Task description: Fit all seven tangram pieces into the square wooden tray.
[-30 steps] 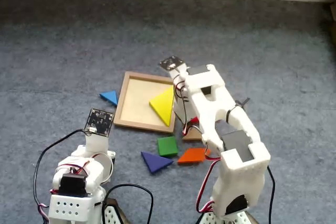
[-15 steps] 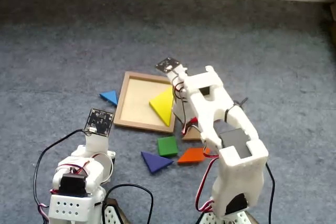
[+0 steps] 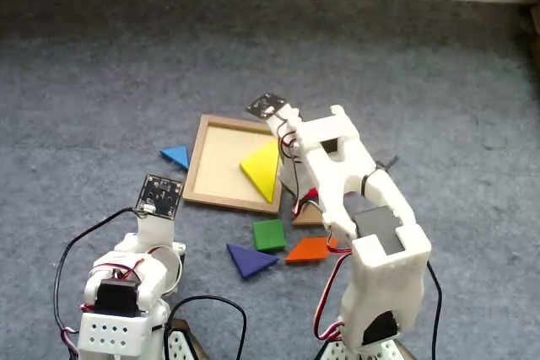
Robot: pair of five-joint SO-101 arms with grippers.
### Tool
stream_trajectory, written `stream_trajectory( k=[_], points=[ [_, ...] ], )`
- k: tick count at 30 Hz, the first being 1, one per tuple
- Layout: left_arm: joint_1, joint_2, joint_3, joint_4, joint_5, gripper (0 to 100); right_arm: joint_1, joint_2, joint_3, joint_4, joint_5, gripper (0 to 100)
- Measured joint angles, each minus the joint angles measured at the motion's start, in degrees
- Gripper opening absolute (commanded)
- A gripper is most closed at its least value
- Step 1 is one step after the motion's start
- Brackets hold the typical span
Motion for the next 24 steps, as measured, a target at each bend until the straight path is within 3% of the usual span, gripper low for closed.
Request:
stream_trajectory(
  k=[3,9,20,24],
  points=[
    [0.0,0.0,0.0,0.0,0.0,0,0.1,0.0,-0.5,2.6,1.9,25.3],
    [0.0,0.0,0.0,0.0,0.0,0,-0.4,0.3,-2.3,7.5,2.8,36.8],
    [0.0,0.0,0.0,0.0,0.0,0,-0.4,1.4,-2.3,8.4,2.9,36.8],
    [0.0,0.0,0.0,0.0,0.0,0,-0.4,1.4,-2.2,3.6,-2.2,36.8]
  ],
)
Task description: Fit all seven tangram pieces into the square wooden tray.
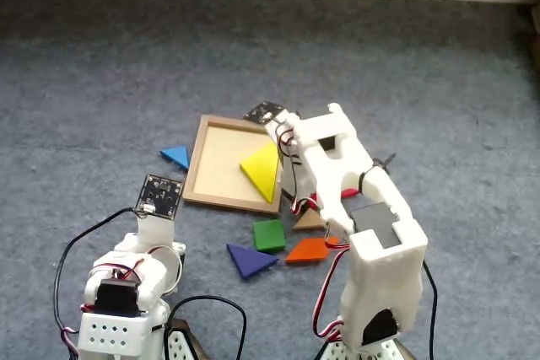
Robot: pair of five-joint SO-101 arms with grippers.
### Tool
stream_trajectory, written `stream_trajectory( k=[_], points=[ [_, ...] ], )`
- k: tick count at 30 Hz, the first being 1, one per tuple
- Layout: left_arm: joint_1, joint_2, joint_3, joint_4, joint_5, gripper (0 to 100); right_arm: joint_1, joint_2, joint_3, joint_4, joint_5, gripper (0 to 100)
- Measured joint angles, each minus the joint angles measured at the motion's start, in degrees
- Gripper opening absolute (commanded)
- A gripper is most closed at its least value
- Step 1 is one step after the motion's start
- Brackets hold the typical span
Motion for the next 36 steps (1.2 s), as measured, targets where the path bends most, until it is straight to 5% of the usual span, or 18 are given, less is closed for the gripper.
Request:
stream_trajectory(
  k=[10,20,30,36],
  points=[
    [0.0,0.0,0.0,0.0,0.0,0,7.8,-0.1,0.2,-7.7,-12.4,36.8],
    [0.0,0.0,0.0,0.0,0.0,0,18.2,0.1,-4.8,-7.1,-15.0,36.8],
    [0.0,0.0,0.0,0.0,0.0,0,16.7,-12.2,-1.1,-0.4,-11.0,37.1],
    [0.0,0.0,0.0,0.0,0.0,0,15.3,-17.3,10.5,-6.7,-10.6,37.2]
  ],
)
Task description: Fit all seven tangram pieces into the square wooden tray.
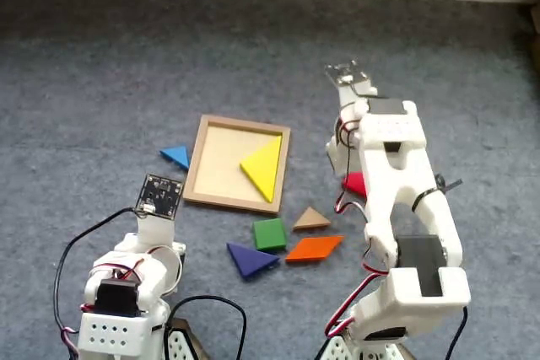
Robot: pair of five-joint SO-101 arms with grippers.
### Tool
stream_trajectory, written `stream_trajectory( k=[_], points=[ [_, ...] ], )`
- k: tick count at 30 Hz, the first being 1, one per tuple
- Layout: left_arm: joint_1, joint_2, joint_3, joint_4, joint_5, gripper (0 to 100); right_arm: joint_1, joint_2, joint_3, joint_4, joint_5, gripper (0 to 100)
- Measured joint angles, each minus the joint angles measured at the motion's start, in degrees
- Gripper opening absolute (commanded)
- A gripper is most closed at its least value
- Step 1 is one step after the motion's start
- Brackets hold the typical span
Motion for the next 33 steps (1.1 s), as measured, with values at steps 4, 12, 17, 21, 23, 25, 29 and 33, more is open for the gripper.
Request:
stream_trajectory(
  k=[4,12,17,21,23,25,29,33],
  points=[
    [0.0,0.0,0.0,0.0,0.0,0,-0.9,0.0,4.8,-4.0,1.7,37.2],
    [0.0,0.0,0.0,0.0,0.0,0,-1.7,5.0,5.7,-7.3,3.3,37.2],
    [0.0,0.0,0.0,0.0,0.0,0,-1.8,6.2,5.7,-8.2,3.6,36.9],
    [0.0,0.0,0.0,0.0,0.0,0,-1.8,6.2,5.7,-8.2,3.6,36.8],
    [0.0,0.0,0.0,0.0,0.0,0,-1.8,6.2,5.7,-8.2,3.6,36.8],
    [0.0,0.0,0.0,0.0,0.0,0,-1.8,6.2,5.7,-8.2,3.6,34.2],
    [0.0,0.0,0.0,0.0,0.0,0,-1.8,6.2,5.7,-8.2,3.6,25.1],
    [0.0,0.0,0.0,0.0,0.0,0,-1.4,6.2,5.6,-8.3,3.6,22.4]
  ],
)
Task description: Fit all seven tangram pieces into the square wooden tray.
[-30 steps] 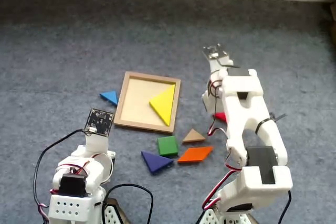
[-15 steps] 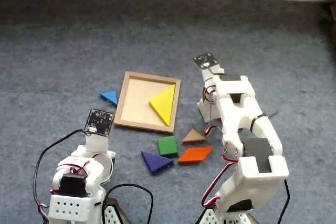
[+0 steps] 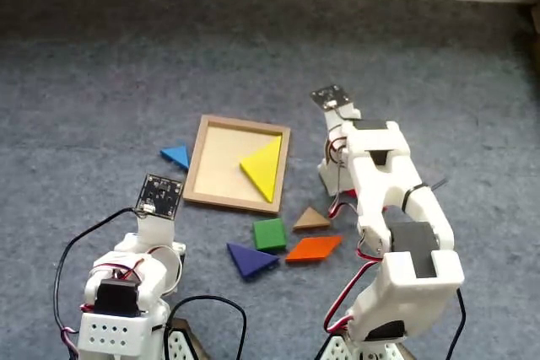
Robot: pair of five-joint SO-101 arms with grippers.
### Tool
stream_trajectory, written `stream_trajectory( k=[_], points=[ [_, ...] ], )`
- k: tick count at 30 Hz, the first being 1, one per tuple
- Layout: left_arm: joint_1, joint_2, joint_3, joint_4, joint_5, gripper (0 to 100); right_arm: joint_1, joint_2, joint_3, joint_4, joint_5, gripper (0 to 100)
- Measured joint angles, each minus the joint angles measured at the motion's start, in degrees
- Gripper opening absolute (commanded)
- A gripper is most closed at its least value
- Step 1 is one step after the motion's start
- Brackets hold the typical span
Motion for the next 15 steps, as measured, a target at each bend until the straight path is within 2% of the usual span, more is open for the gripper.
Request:
stream_trajectory(
  k=[9,15],
  points=[
    [0.0,0.0,0.0,0.0,0.0,0,0.0,-0.1,0.0,-0.1,0.1,22.4],
    [0.0,0.0,0.0,0.0,0.0,0,-0.4,-7.0,0.2,1.1,0.1,22.4]
  ],
)
